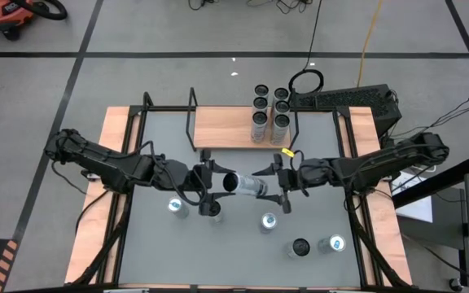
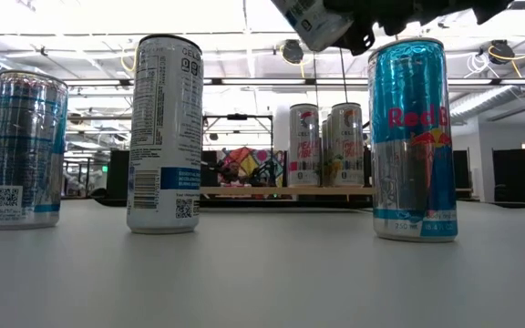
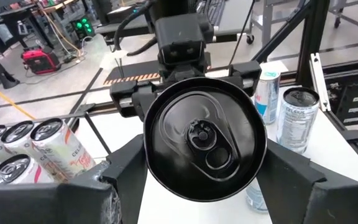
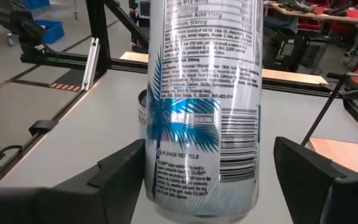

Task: Place canned beverage on shelf
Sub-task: Put the top white blue soda can on the shelf

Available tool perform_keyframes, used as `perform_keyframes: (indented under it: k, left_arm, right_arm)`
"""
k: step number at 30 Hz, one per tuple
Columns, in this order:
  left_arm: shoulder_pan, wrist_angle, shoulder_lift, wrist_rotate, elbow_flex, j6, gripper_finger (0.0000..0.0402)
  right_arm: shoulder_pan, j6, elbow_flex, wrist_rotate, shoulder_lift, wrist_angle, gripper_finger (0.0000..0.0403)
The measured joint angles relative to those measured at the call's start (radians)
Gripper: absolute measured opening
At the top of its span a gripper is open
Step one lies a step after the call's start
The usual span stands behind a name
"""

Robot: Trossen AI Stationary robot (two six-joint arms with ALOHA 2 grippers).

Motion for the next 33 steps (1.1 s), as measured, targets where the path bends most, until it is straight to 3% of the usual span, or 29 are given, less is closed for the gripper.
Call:
perform_keyframes:
  k: [25,29,33]
  left_arm:
    - [0.028,-0.007,0.002,-0.053,0.001,-0.050,0.0244]
    - [0.052,-0.019,0.000,-0.062,0.001,-0.046,0.0244]
    - [0.089,-0.037,-0.006,-0.062,0.001,-0.042,0.0244]
  right_arm:
    - [0.011,0.017,-0.003,0.015,0.070,0.016,0.0295]
    - [0.044,0.045,-0.003,0.162,-0.023,-0.142,0.0295]
    - [0.093,0.111,-0.003,0.229,-0.134,-0.343,0.0295]
